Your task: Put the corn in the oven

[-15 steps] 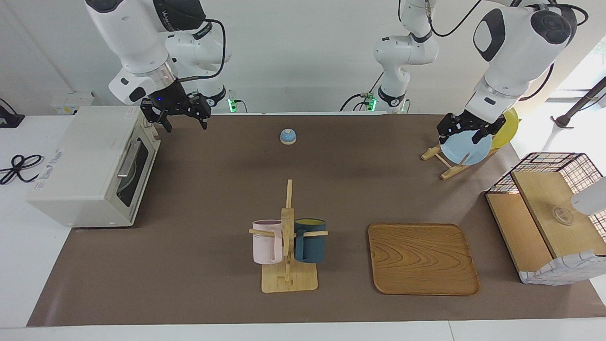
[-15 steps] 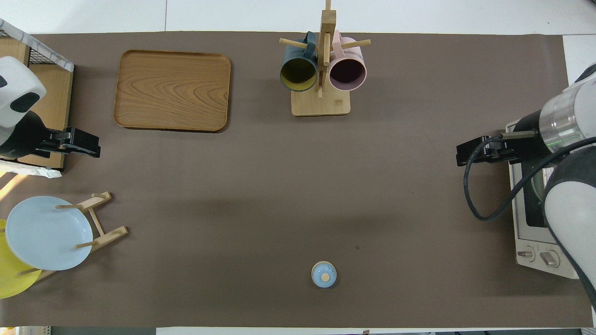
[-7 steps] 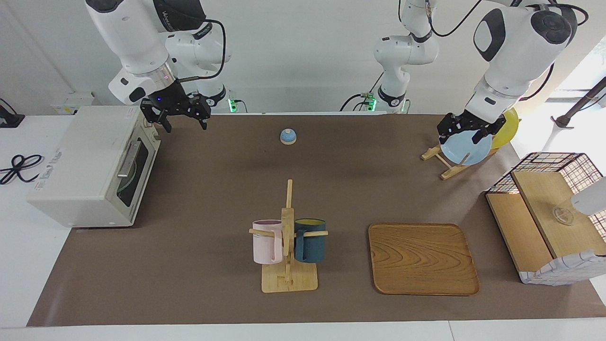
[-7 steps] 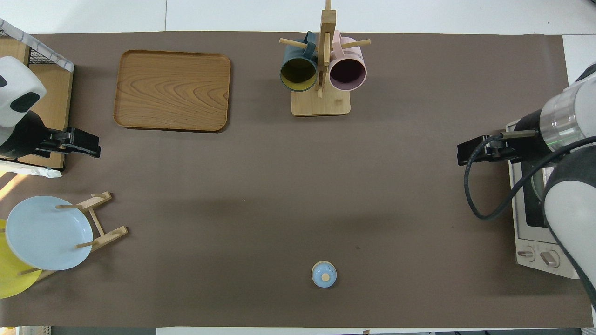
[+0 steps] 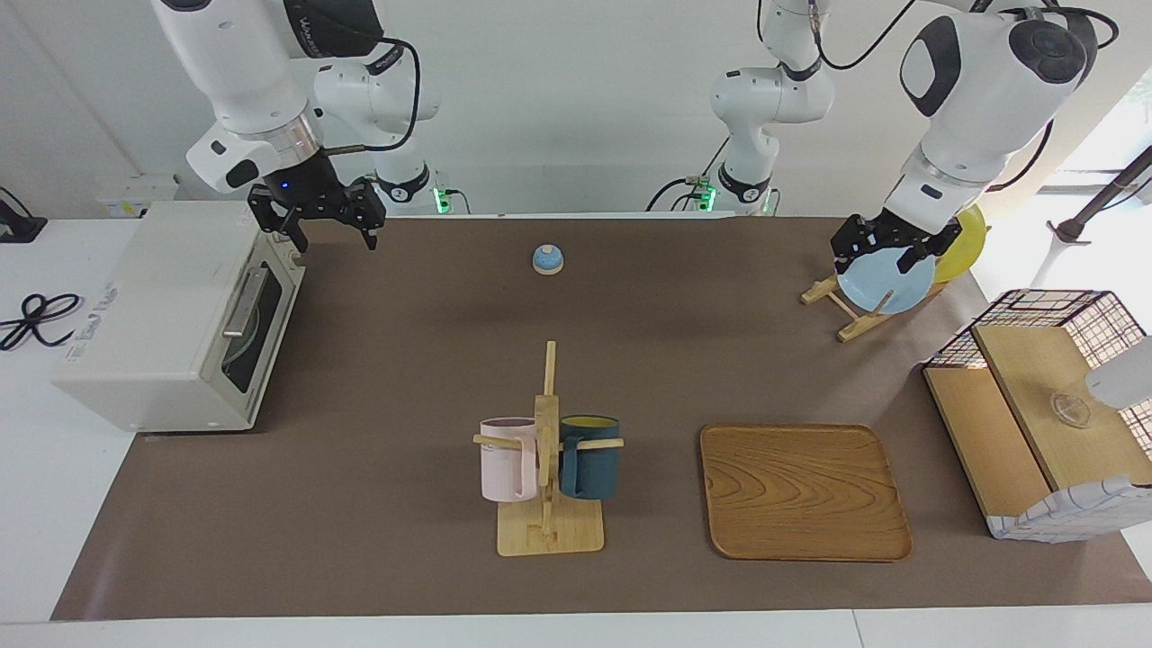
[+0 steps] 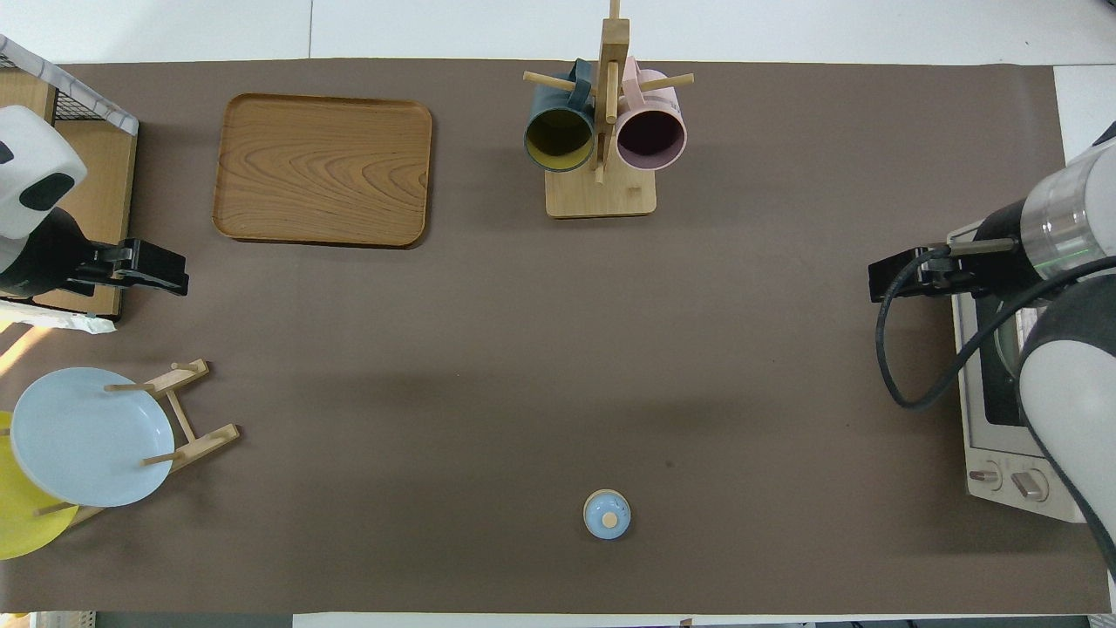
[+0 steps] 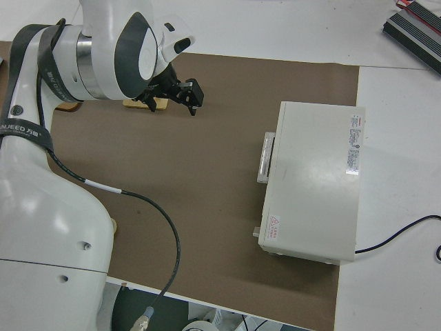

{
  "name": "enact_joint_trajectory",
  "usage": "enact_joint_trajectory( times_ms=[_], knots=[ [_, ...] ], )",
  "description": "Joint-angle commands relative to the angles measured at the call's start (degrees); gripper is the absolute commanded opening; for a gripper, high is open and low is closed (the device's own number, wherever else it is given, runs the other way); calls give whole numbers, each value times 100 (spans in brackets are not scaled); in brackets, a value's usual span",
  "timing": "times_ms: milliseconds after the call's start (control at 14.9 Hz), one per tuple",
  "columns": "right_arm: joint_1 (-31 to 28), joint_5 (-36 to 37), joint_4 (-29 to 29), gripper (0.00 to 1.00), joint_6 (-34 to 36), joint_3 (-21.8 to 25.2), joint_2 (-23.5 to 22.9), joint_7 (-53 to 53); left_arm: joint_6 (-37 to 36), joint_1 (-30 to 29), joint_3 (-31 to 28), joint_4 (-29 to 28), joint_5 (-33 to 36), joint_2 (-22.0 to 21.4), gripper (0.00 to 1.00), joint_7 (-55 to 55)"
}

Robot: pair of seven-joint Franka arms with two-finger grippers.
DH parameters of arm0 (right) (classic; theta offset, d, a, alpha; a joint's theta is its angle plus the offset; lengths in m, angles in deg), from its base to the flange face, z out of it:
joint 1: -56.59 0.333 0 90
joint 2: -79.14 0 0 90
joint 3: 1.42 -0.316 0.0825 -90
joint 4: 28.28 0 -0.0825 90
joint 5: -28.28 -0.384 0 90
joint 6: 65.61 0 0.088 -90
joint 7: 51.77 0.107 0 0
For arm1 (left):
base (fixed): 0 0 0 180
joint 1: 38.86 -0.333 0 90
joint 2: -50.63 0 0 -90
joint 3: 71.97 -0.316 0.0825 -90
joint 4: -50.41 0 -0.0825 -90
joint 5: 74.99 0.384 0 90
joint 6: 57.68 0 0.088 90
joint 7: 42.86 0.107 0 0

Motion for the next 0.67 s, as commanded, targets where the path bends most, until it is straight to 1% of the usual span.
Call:
enact_joint_trajectory(
  times_ms=[0, 135, 605],
  knots=[
    [-10, 78, 235, 100, -5, -19, -140, 80, -60, 13, -42, 8, -66, -56, 100, 45],
    [25, 104, 323, 100, 21, -2, -149, 89, -60, 13, -42, 8, -66, -56, 100, 45],
    [-36, 104, 245, 100, -5, -10, -158, 98, -60, 13, -42, 8, -66, -56, 100, 45]
  ],
)
